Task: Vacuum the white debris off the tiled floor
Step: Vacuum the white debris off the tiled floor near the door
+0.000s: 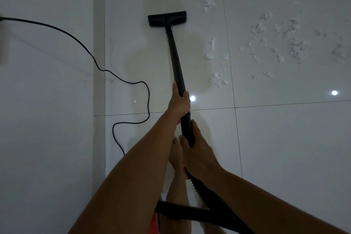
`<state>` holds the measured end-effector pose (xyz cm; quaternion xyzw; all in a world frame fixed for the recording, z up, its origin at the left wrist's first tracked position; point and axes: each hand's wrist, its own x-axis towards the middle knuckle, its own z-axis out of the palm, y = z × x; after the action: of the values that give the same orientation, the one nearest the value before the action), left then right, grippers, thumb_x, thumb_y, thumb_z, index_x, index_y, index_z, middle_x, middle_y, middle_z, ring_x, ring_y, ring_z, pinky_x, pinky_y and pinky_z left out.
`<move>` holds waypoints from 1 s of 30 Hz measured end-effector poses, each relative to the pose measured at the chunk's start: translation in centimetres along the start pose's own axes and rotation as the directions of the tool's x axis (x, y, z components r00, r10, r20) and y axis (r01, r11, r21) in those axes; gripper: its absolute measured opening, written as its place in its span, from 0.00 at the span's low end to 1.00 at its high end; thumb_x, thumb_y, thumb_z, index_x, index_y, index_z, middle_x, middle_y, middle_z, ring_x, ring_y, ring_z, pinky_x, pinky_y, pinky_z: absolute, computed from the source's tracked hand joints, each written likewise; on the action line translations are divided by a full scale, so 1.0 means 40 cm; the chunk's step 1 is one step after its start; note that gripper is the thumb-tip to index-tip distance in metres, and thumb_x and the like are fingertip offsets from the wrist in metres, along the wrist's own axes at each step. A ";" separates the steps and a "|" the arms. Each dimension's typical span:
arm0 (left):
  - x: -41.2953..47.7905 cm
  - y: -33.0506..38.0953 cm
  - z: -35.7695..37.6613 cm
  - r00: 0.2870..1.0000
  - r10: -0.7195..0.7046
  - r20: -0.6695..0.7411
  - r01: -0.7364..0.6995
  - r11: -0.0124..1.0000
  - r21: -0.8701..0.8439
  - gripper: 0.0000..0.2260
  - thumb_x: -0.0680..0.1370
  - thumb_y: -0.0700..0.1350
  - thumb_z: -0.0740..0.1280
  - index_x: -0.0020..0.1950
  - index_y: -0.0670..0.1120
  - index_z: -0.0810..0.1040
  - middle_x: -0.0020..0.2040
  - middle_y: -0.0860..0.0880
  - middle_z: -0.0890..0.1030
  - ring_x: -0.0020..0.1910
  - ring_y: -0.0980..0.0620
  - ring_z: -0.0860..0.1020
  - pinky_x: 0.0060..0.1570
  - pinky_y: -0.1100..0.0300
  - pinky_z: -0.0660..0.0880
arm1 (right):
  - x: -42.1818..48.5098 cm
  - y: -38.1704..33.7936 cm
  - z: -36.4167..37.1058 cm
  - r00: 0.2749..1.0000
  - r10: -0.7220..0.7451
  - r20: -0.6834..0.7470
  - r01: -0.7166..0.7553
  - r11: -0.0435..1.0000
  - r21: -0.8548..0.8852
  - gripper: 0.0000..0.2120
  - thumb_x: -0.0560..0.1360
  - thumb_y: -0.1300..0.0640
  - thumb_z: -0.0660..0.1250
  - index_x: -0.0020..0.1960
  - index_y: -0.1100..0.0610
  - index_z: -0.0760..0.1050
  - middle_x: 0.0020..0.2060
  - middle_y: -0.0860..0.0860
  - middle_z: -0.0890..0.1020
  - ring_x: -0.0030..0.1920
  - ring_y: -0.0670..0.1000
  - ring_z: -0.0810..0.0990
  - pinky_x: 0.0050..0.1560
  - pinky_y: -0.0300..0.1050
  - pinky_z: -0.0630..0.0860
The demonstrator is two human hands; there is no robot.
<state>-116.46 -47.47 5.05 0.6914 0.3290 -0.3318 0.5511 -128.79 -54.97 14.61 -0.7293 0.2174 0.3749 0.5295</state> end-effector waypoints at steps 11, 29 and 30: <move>-0.017 0.032 -0.009 0.998 0.054 -0.015 -0.050 0.979 0.198 0.28 0.86 0.49 0.51 0.81 0.57 0.38 0.76 0.45 0.66 0.45 0.52 0.74 0.53 0.53 0.73 | -0.005 -0.033 -0.016 0.998 0.044 0.036 -0.044 0.999 -0.001 0.29 0.86 0.47 0.54 0.83 0.41 0.44 0.42 0.38 0.72 0.36 0.46 0.80 0.22 0.30 0.71; 0.045 0.100 -0.058 0.999 0.052 0.011 -0.053 0.972 0.227 0.30 0.86 0.49 0.52 0.81 0.58 0.36 0.74 0.43 0.69 0.52 0.47 0.75 0.61 0.49 0.75 | 0.075 -0.095 -0.009 0.996 0.049 0.078 -0.048 0.999 -0.013 0.30 0.86 0.48 0.53 0.82 0.38 0.40 0.43 0.48 0.78 0.29 0.46 0.77 0.21 0.33 0.71; 0.052 0.108 -0.064 0.999 0.051 0.011 -0.052 0.972 0.231 0.30 0.86 0.48 0.52 0.81 0.58 0.35 0.73 0.43 0.70 0.51 0.47 0.76 0.61 0.49 0.75 | 0.082 -0.103 -0.008 0.996 0.048 0.079 -0.047 0.999 -0.013 0.30 0.86 0.48 0.53 0.82 0.37 0.40 0.43 0.46 0.77 0.29 0.46 0.78 0.21 0.33 0.71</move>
<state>-111.51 -45.55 6.10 0.7583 0.2688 -0.3550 0.4761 -123.69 -53.57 14.61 -0.7113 0.2117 0.4172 0.5245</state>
